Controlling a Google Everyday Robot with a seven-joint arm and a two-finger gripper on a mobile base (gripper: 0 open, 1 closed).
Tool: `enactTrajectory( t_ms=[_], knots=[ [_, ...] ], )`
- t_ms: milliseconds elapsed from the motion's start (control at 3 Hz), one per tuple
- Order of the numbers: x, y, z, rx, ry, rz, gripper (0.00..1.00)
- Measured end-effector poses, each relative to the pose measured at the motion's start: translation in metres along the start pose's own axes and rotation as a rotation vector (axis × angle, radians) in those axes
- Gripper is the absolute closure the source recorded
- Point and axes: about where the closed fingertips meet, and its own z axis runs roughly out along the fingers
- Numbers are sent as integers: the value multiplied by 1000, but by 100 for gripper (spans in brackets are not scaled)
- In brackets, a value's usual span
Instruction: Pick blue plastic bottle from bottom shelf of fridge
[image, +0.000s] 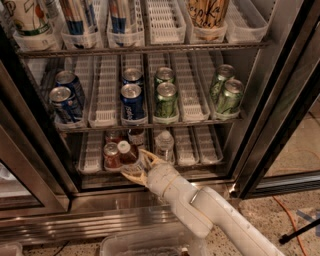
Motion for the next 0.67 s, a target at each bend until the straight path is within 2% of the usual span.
enactTrajectory(
  t_ms=[667],
  knots=[
    [8,3,0,0,0,0,100]
  ],
)
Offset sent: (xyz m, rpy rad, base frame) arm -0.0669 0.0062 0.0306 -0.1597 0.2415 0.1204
